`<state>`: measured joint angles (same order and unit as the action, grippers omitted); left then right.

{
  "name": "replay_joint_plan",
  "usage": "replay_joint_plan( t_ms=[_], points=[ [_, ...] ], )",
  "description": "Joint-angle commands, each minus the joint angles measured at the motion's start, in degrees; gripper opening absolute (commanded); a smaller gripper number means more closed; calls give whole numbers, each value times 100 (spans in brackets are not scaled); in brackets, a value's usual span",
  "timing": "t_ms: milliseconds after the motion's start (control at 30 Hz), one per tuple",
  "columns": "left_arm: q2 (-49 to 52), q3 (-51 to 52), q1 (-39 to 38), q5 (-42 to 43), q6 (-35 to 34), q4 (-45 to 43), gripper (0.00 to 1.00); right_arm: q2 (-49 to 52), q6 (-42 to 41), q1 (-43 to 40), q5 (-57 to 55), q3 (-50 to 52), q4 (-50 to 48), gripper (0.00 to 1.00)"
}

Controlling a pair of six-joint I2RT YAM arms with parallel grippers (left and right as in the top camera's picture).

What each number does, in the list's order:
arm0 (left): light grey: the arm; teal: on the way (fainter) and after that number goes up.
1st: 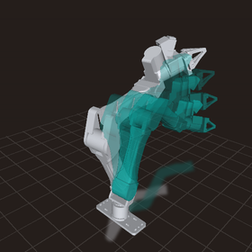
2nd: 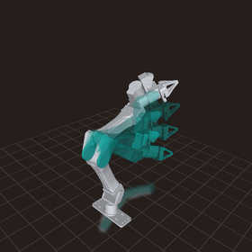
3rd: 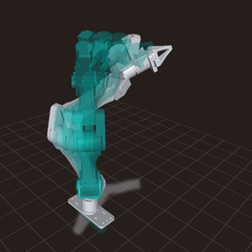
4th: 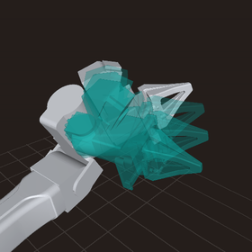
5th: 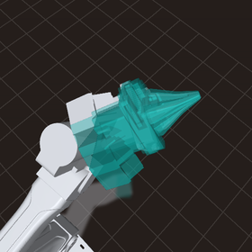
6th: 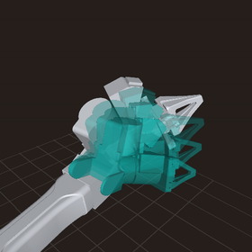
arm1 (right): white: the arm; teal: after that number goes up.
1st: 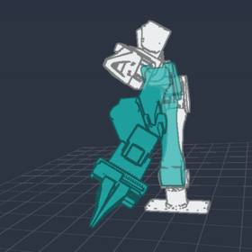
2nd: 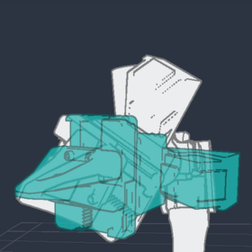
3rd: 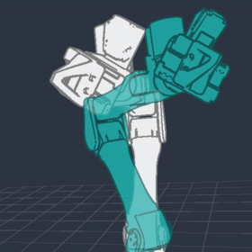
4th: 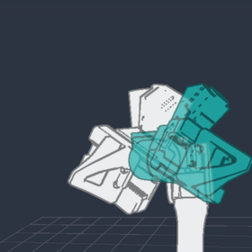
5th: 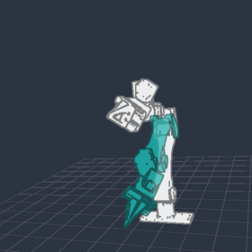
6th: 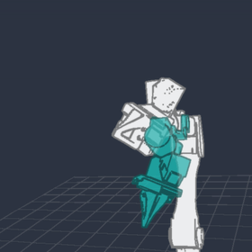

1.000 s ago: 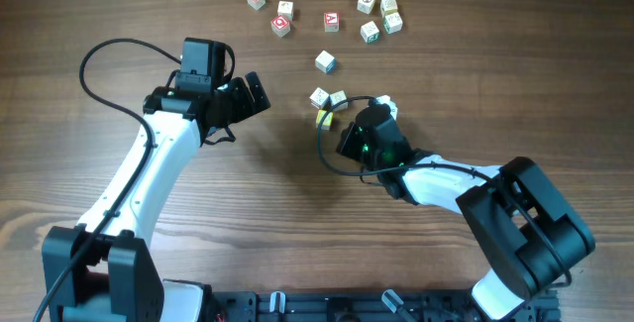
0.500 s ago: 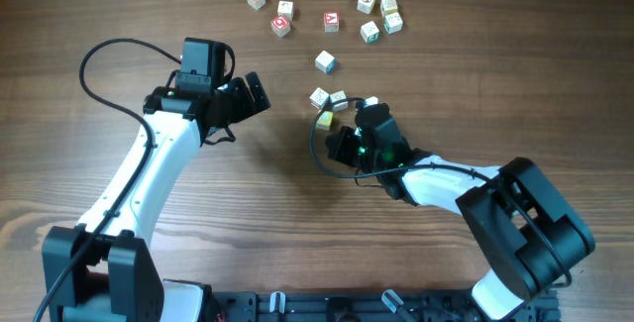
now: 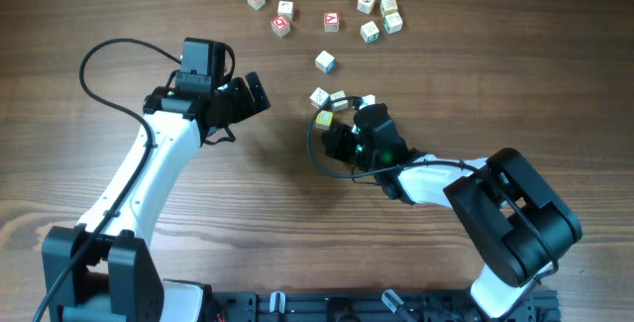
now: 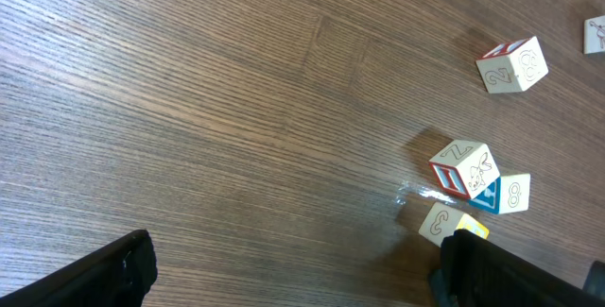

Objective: Form a circle

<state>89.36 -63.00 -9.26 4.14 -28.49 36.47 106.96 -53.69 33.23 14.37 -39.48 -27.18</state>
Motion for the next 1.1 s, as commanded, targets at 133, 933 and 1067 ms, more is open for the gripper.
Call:
replay_joint_plan(
  t_ms=[133,933,1067],
  points=[
    [-7,7,15,-59,109,0,100,151,101,35,2,2,-216,4],
    [-7,7,15,-59,109,0,100,411,81,35,-341,-120,-645,5],
    [-7,7,15,-59,109,0,100,411,81,35,-387,-125,-667,5]
  ],
)
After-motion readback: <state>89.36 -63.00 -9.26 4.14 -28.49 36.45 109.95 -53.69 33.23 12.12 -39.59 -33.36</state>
